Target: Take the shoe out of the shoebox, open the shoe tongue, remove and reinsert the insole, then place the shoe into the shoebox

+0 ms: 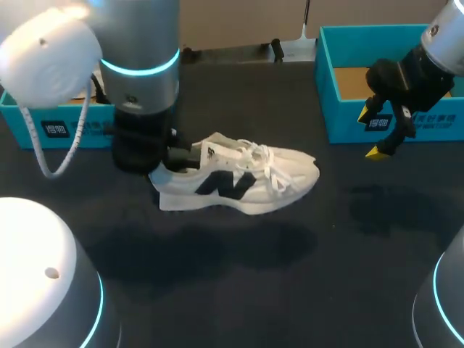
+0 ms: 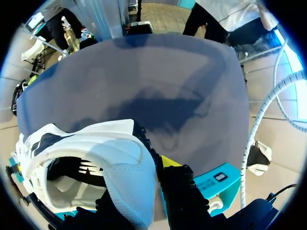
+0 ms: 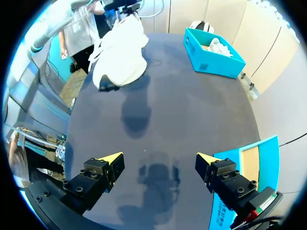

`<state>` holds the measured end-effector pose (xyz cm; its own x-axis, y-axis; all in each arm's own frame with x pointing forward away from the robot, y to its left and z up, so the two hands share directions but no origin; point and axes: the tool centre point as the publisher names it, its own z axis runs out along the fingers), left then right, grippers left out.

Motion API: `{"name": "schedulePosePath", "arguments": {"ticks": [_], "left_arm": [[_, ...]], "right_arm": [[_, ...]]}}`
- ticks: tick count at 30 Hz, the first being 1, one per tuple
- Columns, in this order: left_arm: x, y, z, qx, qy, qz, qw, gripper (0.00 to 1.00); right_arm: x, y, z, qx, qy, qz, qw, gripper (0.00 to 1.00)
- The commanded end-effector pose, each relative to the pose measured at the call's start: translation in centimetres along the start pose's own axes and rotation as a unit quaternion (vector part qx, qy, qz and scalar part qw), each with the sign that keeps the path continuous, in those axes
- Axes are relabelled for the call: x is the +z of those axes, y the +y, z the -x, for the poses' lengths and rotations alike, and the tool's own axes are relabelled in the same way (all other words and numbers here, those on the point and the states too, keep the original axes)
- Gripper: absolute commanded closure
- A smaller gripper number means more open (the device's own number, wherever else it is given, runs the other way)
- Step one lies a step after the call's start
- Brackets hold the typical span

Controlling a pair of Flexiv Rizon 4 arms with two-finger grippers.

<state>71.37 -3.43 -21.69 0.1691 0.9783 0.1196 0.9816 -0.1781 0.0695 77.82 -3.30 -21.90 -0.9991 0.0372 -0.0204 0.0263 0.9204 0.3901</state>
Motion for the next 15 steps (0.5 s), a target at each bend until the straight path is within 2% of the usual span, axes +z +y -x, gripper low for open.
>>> {"name": "schedulePosePath", "arguments": {"ticks": [1,7,15], "left_arm": [[2.7,-1.0,0.5,0.009,0.002,0.027,1.0,1.0],[6.7,-1.5,1.2,0.034,0.003,0.023,0.999,1.0],[11.0,-1.1,2.0,0.025,0.014,-0.009,1.0,1.0]], "right_arm": [[0.1,0.0,0.0,0.0,0.0,-0.001,1.0,0.0],[0.1,0.0,0.0,0.0,0.0,-0.001,1.0,0.0],[0.1,0.0,0.0,0.0,0.0,-0.001,1.0,0.0]]}}
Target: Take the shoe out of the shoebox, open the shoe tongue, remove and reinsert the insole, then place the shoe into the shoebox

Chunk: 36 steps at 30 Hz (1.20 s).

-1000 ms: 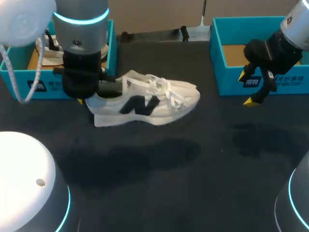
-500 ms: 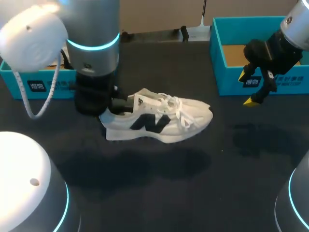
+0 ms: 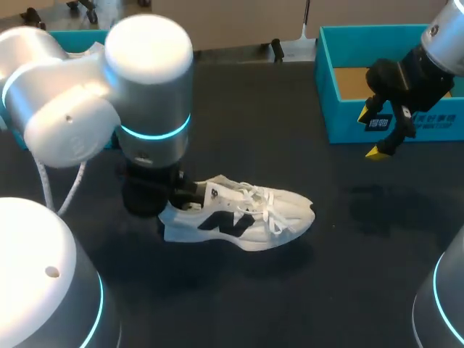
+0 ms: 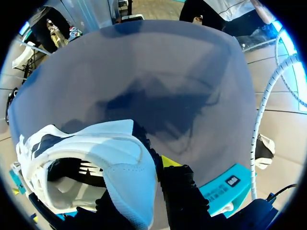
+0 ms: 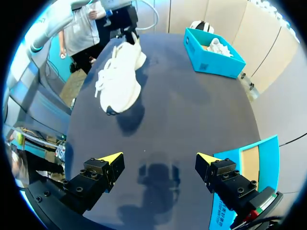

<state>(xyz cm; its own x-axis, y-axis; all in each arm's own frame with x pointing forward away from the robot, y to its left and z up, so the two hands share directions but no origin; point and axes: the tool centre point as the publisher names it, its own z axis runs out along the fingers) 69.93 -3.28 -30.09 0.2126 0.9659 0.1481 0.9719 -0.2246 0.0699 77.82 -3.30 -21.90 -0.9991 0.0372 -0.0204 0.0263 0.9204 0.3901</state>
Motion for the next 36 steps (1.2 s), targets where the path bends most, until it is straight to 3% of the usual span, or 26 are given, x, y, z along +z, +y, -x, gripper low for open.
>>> {"name": "schedulePosePath", "arguments": {"ticks": [1,5,6,13,28,31,34,36], "left_arm": [[3.3,1.1,1.0,-0.007,0.003,-0.012,1.0,1.0],[4.6,1.6,1.4,-0.008,0.007,-0.009,1.0,1.0],[5.1,1.6,1.6,-0.016,0.019,0.02,0.999,1.0],[7.8,2.5,2.3,-0.019,0.029,0.006,0.999,1.0],[9.1,1.9,2.2,-0.017,0.04,-0.007,0.999,1.0],[9.0,1.6,2.0,-0.018,0.042,-0.006,0.999,0.62],[8.5,1.1,1.8,-0.017,0.042,-0.002,0.999,0.47],[8.2,0.9,1.6,-0.018,0.04,-0.002,0.999,0.18]], "right_arm": [[0.1,0.0,0.0,0.0,0.0,-0.001,1.0,0.0],[0.1,0.0,0.0,0.0,0.0,-0.001,1.0,0.0],[0.1,0.0,0.0,0.0,0.0,-0.001,1.0,0.0],[0.1,0.0,0.0,0.0,0.0,-0.001,1.0,0.0],[0.1,0.0,0.0,0.0,0.0,-0.001,1.0,0.0],[0.1,0.0,0.0,0.0,0.0,-0.001,1.0,0.0],[0.1,0.0,0.0,0.0,0.0,-0.001,1.0,0.0],[0.1,0.0,0.0,0.0,0.0,-0.001,1.0,0.0]]}}
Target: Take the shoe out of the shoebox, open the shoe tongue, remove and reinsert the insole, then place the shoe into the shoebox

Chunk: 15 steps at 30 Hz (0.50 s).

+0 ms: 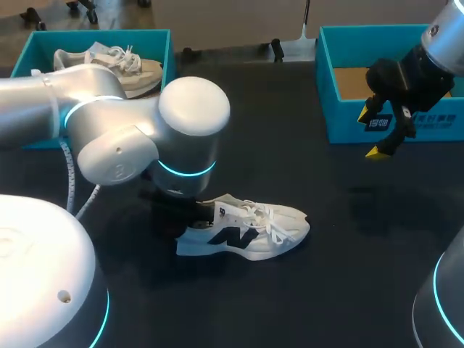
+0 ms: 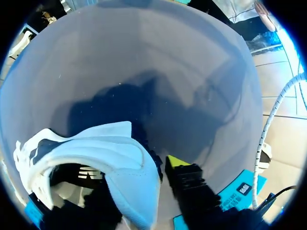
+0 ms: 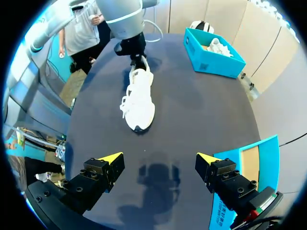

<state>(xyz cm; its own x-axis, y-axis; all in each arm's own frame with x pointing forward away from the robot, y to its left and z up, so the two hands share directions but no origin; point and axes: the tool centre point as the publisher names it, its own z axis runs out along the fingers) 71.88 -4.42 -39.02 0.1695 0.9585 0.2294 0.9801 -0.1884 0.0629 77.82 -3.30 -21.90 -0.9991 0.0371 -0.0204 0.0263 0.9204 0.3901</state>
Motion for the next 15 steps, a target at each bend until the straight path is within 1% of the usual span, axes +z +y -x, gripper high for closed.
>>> {"name": "schedulePosePath", "arguments": {"ticks": [1,2,3,8,15], "left_arm": [[-0.8,-0.7,-0.5,-0.002,-0.005,0.004,1.0,0.07],[-1.1,-0.8,-0.6,-0.001,-0.007,0.003,1.0,0.01],[-1.3,-0.9,-0.6,-0.003,-0.01,0.003,1.0,0.0],[-2.9,-1.0,-0.8,-0.014,-0.025,0.005,1.0,0.0],[-5.0,-0.5,-0.6,-0.03,-0.04,0.007,0.999,0.0]], "right_arm": [[0.1,0.0,0.0,0.0,0.0,-0.001,1.0,0.0],[0.1,0.0,0.0,0.0,0.0,-0.001,1.0,0.0],[0.1,0.0,0.0,0.0,0.0,-0.001,1.0,0.0],[0.1,0.0,0.0,0.0,0.0,-0.001,1.0,0.0],[0.1,0.0,0.0,0.0,0.0,-0.001,1.0,0.0]]}}
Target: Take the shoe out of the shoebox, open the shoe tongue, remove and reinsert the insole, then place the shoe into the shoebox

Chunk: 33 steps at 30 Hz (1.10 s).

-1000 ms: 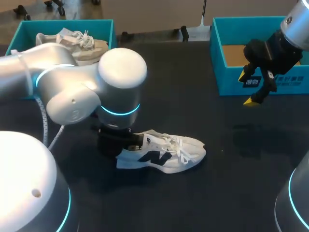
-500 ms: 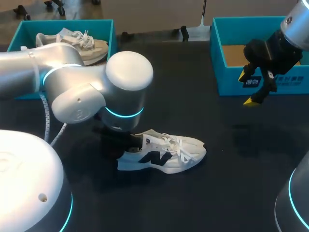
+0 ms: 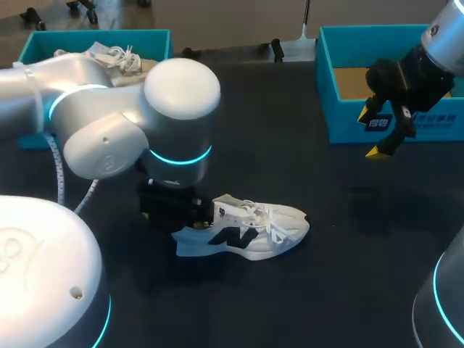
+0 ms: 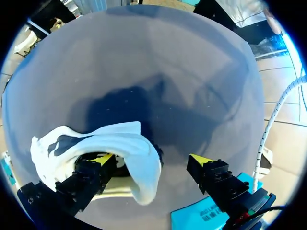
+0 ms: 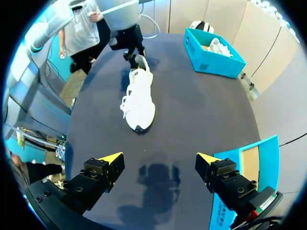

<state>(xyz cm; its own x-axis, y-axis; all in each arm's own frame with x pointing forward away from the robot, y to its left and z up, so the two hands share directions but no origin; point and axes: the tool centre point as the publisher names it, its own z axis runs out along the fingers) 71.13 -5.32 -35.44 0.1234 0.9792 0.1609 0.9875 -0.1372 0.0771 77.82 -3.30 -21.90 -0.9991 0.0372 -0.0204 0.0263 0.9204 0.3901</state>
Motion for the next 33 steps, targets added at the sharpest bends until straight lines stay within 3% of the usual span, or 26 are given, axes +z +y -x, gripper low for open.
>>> {"name": "schedulePosePath", "arguments": {"ticks": [1,19,30,33], "left_arm": [[-1.6,-0.1,-0.6,-0.005,-0.01,0.004,1.0,0.0],[-8.4,-0.4,0.2,-0.139,-0.08,-0.009,0.987,0.0],[-12.8,-0.8,-1.3,-0.206,-0.106,0.022,0.973,0.0],[-13.2,-0.7,-2.4,-0.248,-0.123,0.003,0.961,0.0]], "right_arm": [[0.1,0.0,0.0,0.0,0.0,-0.001,1.0,0.0],[0.1,0.0,0.0,0.0,0.0,-0.001,1.0,0.0],[0.1,0.0,0.0,0.0,0.0,-0.001,1.0,0.0],[0.1,0.0,0.0,0.0,0.0,-0.001,1.0,0.0]]}}
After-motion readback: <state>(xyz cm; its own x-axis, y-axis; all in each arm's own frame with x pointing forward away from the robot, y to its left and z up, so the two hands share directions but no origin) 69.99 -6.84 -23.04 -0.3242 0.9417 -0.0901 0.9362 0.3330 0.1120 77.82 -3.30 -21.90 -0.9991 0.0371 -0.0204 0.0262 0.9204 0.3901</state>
